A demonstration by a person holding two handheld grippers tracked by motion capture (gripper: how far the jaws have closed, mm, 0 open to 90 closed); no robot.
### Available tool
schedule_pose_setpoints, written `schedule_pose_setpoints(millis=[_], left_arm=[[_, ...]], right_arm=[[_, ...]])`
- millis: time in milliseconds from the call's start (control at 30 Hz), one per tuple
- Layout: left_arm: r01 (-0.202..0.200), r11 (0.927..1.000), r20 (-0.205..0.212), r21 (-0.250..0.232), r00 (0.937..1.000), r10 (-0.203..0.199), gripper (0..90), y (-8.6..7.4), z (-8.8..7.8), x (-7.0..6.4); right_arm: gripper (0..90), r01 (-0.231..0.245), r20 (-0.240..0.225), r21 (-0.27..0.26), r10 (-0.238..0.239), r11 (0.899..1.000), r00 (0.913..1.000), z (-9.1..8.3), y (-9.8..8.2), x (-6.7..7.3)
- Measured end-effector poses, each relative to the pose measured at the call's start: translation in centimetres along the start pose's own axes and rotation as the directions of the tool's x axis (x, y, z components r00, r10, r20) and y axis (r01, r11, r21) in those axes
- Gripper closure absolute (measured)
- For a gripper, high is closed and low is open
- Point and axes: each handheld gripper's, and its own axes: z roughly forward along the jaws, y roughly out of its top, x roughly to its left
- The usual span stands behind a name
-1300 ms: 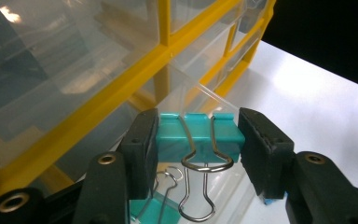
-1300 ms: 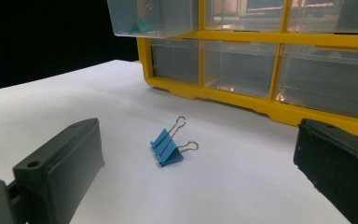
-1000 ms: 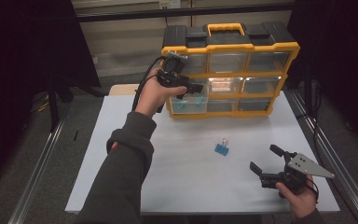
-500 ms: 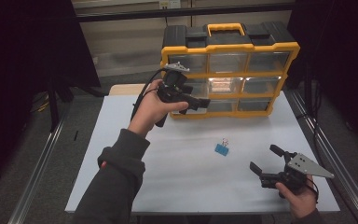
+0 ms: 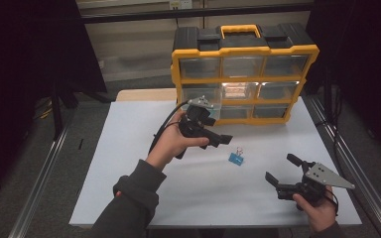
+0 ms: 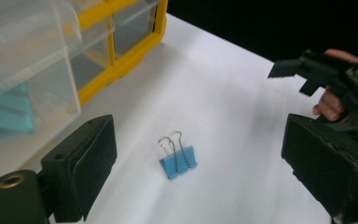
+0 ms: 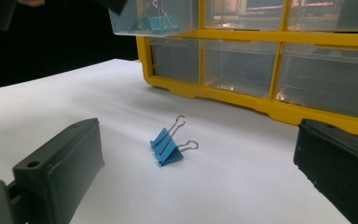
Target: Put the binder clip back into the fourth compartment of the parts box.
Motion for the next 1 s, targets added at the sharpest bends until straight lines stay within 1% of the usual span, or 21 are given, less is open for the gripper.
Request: schedule_pose_setpoints(millis=[67,100,267,367,400,433,467,500,533,567,633,667,700,733,767,833,867,900,933,967,1000], left_arm=[[0.010,0.9999,0.002,0.005,0.9999,-0.010,10.4,-1.0,1.2,0.1],[0.010,0.9999,0.002,0.005,0.9999,-0.010,10.3,-1.0,1.2,0.1],[0.005,0.9998,-0.018,0.018,0.9998,-0.004,10.3,-2.2,2.9,0.1],[0.008,0.9998,-0.021,0.017,0.9998,-0.008,10.3,-2.9,3.8,0.1],[0.017,0.9997,-0.031,0.017,0.9994,-0.016,10.3,-3.1,4.2,0.1],[0.023,0.9995,-0.028,0.022,0.9993,-0.023,10.3,-3.3,4.5,0.2],[0.022,0.9996,-0.035,0.018,0.9992,-0.022,11.1,-3.8,5.2,0.4],[0.022,0.9996,-0.035,0.018,0.9992,-0.022,13.0,-3.8,5.2,0.4],[0.023,0.9993,-0.040,0.030,0.9989,-0.022,13.0,-3.9,5.5,0.4],[0.021,0.9993,-0.063,0.032,0.9978,-0.019,16.0,-4.3,6.2,0.6],[0.023,0.9993,-0.053,0.030,0.9984,-0.021,17.3,-4.5,6.6,0.8],[0.026,0.9990,-0.057,0.036,0.9981,-0.024,19.5,-4.7,6.9,0.9],[0.029,0.9988,-0.058,0.040,0.9980,-0.027,25.8,-4.9,7.3,1.0],[0.015,0.9979,-0.052,0.063,0.9986,-0.012,29.2,-5.3,8.1,1.1],[0.015,0.9979,-0.052,0.063,0.9986,-0.012,29.2,-5.3,8.1,1.1],[0.002,0.9955,-0.049,0.095,0.9988,0.003,29.9,-5.6,9.0,1.3],[-0.002,0.9949,-0.047,0.101,0.9989,0.006,34.1,-5.8,9.4,1.4],[0.003,0.9940,-0.055,0.109,0.9985,0.003,34.1,-5.9,9.7,1.4],[0.009,0.9945,-0.046,0.104,0.9989,-0.005,35.2,-6.0,10.0,1.6],[0.023,0.9955,-0.046,0.091,0.9988,-0.019,37.7,-6.1,10.3,1.6],[0.028,0.9966,-0.033,0.077,0.9991,-0.026,41.5,-6.2,10.6,1.7]], right_arm=[[0.5,0.001,-0.002,0.000,-0.001,1.000,1.0000,0.0,0.0,-0.1],[0.5,0.005,-0.003,0.002,-0.005,1.000,1.0000,0.0,0.0,-0.1],[0.4,0.005,0.001,0.001,-0.005,1.000,1.0000,0.0,0.0,-0.1],[0.4,-0.002,0.003,0.002,0.002,1.000,1.0000,0.0,0.0,-0.1],[0.4,-0.001,0.002,0.003,0.001,1.000,1.0000,0.0,0.0,-0.1],[0.4,0.002,-0.003,0.002,-0.002,1.000,1.0000,0.0,0.0,-0.1],[0.4,0.002,-0.006,0.006,-0.002,1.000,1.0000,0.0,0.0,0.0],[0.4,0.002,-0.006,0.006,-0.002,1.000,1.0000,0.0,0.0,0.0],[0.4,0.003,-0.009,0.006,-0.002,1.000,1.0000,0.0,0.0,0.0],[0.4,0.001,-0.010,0.004,-0.001,1.000,0.9999,0.1,0.0,0.0],[0.4,0.000,-0.009,0.004,0.000,1.000,1.0000,0.1,0.0,0.0],[0.4,-0.003,-0.006,0.003,0.003,1.000,1.0000,0.1,0.0,0.0],[0.3,-0.014,0.001,0.004,0.014,1.000,0.9999,0.0,0.0,0.0],[0.3,-0.008,-0.003,0.005,0.008,1.000,1.0000,0.0,0.0,-0.1],[0.3,-0.008,-0.003,0.005,0.008,1.000,1.0000,0.0,0.0,-0.1],[0.3,-0.005,0.000,0.004,0.005,1.000,1.0000,0.1,0.0,-0.1],[0.3,-0.002,-0.003,0.005,0.002,1.000,1.0000,0.1,0.0,-0.1],[0.3,-0.002,-0.003,0.005,0.002,1.000,1.0000,0.1,0.0,-0.1],[0.3,-0.001,-0.003,0.006,0.001,1.000,1.0000,0.2,0.0,-0.1],[0.3,-0.003,-0.003,0.007,0.003,1.000,1.0000,0.1,0.0,-0.1],[0.3,-0.004,-0.003,0.008,0.004,1.000,1.0000,0.1,0.0,-0.1]])
